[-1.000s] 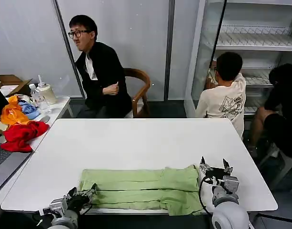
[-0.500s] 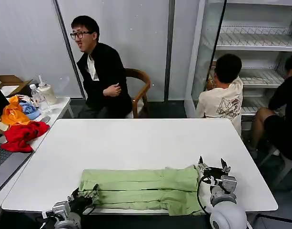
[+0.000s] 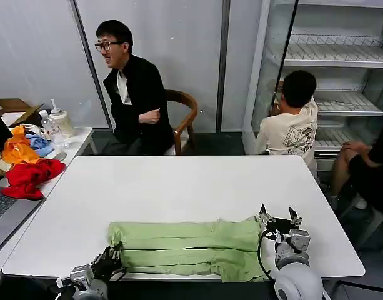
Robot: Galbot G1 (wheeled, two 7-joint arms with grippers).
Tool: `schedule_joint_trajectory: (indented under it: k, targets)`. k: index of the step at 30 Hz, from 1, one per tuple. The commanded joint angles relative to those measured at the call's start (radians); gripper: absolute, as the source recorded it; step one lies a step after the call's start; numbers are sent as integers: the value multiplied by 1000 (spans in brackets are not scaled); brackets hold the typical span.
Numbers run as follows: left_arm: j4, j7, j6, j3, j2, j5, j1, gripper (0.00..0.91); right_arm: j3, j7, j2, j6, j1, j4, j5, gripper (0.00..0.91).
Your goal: Fold and organize the clothes.
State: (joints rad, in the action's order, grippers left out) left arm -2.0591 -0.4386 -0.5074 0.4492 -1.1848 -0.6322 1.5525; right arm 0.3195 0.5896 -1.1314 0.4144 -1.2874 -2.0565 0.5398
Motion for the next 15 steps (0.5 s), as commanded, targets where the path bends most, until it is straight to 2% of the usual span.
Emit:
schedule_joint_trajectory:
  k: [1, 15]
  targets:
    - [40, 4, 21, 38, 33, 50, -20, 10, 0, 0, 0, -2, -3, -2, -2, 907]
    - [152, 28, 51, 158, 241, 56, -85, 10, 3, 0, 3, -4, -4, -5, -1, 907]
